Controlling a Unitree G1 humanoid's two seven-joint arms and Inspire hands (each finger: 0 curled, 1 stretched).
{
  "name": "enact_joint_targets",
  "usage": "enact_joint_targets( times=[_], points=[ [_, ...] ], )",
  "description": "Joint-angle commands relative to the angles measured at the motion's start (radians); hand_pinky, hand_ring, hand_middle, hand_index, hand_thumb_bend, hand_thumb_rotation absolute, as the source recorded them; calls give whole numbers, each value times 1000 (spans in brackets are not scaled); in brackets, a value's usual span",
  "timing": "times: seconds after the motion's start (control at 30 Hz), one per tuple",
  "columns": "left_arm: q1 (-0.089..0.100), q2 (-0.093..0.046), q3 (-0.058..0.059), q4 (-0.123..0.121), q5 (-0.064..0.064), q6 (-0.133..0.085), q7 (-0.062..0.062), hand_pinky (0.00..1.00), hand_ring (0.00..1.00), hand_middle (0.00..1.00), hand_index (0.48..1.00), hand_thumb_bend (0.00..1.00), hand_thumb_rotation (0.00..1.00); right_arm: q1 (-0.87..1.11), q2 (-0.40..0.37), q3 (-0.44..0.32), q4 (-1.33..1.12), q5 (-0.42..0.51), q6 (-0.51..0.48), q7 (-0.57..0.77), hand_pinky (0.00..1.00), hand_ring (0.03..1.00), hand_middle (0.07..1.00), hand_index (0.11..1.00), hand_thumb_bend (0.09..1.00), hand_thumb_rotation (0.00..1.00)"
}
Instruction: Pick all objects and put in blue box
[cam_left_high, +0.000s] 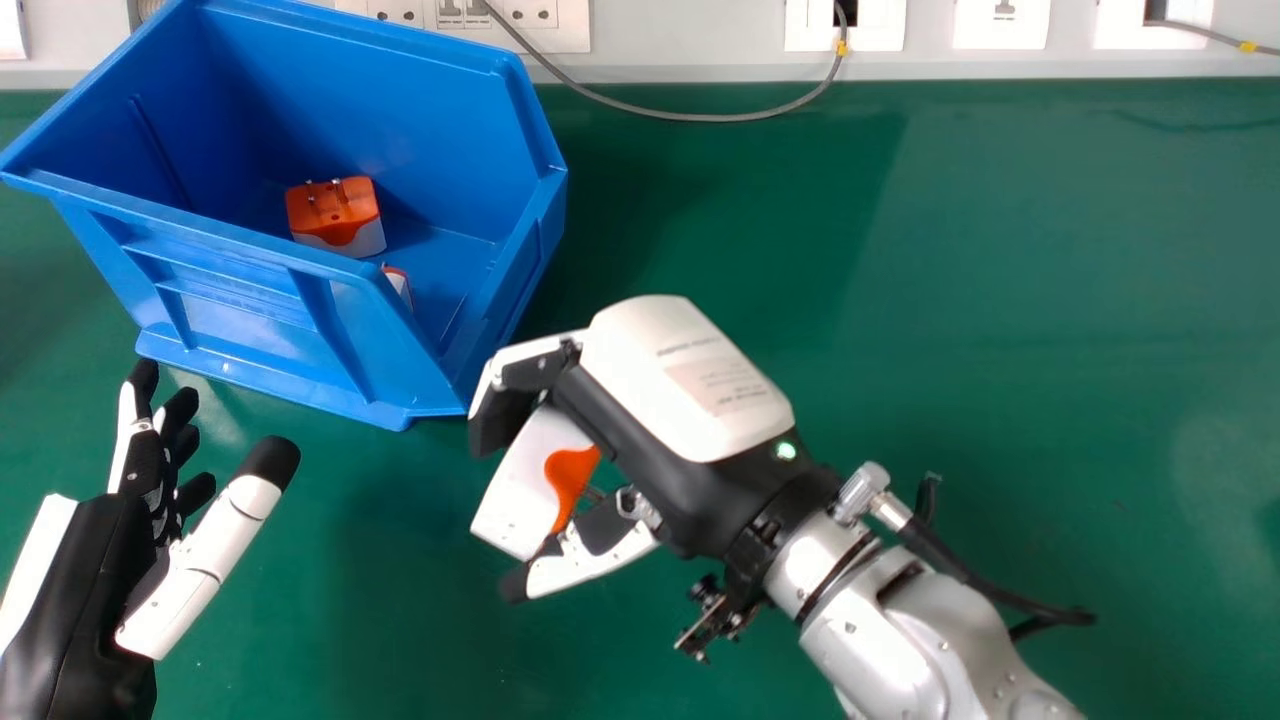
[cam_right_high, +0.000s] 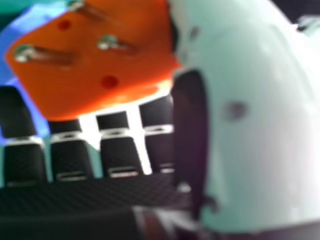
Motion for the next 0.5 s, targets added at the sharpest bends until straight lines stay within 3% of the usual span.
enact_joint_targets(
  times=[0.0,0.13,0.33,0.47],
  points=[
    [0,7,10,-15,-5,-18,-2,956,1000,1000,1000,832,721,-50,10,-35,0,3,-12,-48,340,419,506,509,496,0],
    [-5,8,8,-6,-1,-22,-1,956,1000,1000,1000,832,721,-102,7,-70,38,26,-18,-62,341,419,506,514,496,0],
    [-2,5,6,-16,0,-22,0,955,1000,1000,1000,830,720,-204,6,-104,85,29,0,-53,333,426,519,521,493,0],
    [-6,4,6,-6,-4,-25,-1,955,1000,1000,1000,830,720,-300,6,-115,163,23,-8,-84,330,429,519,527,493,0]
  ],
)
